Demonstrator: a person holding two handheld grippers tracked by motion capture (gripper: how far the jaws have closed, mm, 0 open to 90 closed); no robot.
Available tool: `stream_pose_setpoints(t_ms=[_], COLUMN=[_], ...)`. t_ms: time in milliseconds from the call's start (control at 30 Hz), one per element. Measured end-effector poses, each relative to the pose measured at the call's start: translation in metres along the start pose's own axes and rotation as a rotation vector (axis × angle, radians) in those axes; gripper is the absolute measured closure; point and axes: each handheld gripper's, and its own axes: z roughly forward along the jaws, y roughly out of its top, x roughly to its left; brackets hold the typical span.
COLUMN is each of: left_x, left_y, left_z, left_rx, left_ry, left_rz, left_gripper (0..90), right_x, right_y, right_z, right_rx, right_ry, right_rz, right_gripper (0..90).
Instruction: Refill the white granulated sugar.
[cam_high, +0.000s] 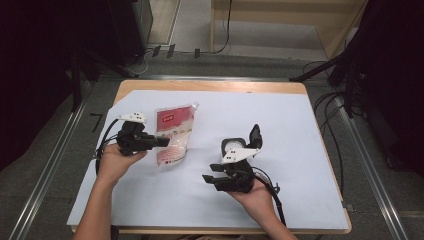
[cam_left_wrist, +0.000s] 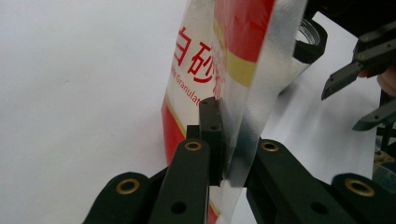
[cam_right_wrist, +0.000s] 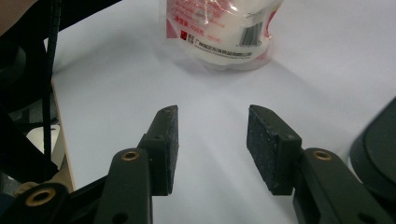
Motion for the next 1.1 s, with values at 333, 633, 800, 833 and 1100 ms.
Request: stream_pose_setpoints(t_ms=[333, 633, 800, 833, 1100], left_x=[0.003, 0.005, 0.003, 0.003, 0.001], left_y=[-0.009, -0.018, -0.020, -0.021, -0.022], left_z=[-0.007, -0.016, -0.019, -0.019, -0.028], left_rx=[-0.031, -0.059, -0.053, -0.053, -0.034], left_ry=[-0.048, -0.036, -0.009, 0.005, 0.033], left_rz=[-0.036, -0.053, -0.056, -0.055, -0.057], left_gripper=[79.0, 70.1, 64.3, 61.6, 55.1], right_x=[-0.009, -0.011, -0.012, -0.013, -0.019], right_y=[0.000, 0.001, 0.002, 0.003, 0.006], right_z=[-0.004, -0.003, -0.004, -0.006, -0.010], right_rx=[-0.001, -0.001, -0.002, -0.002, 0.009], right_ry=[-0.012, -0.006, -0.012, -0.009, -0.002], right_rz=[0.010, 0.010, 0.000, -0.007, 0.028], right_gripper=[54.6, 55.1, 58.0, 60.2, 65.6])
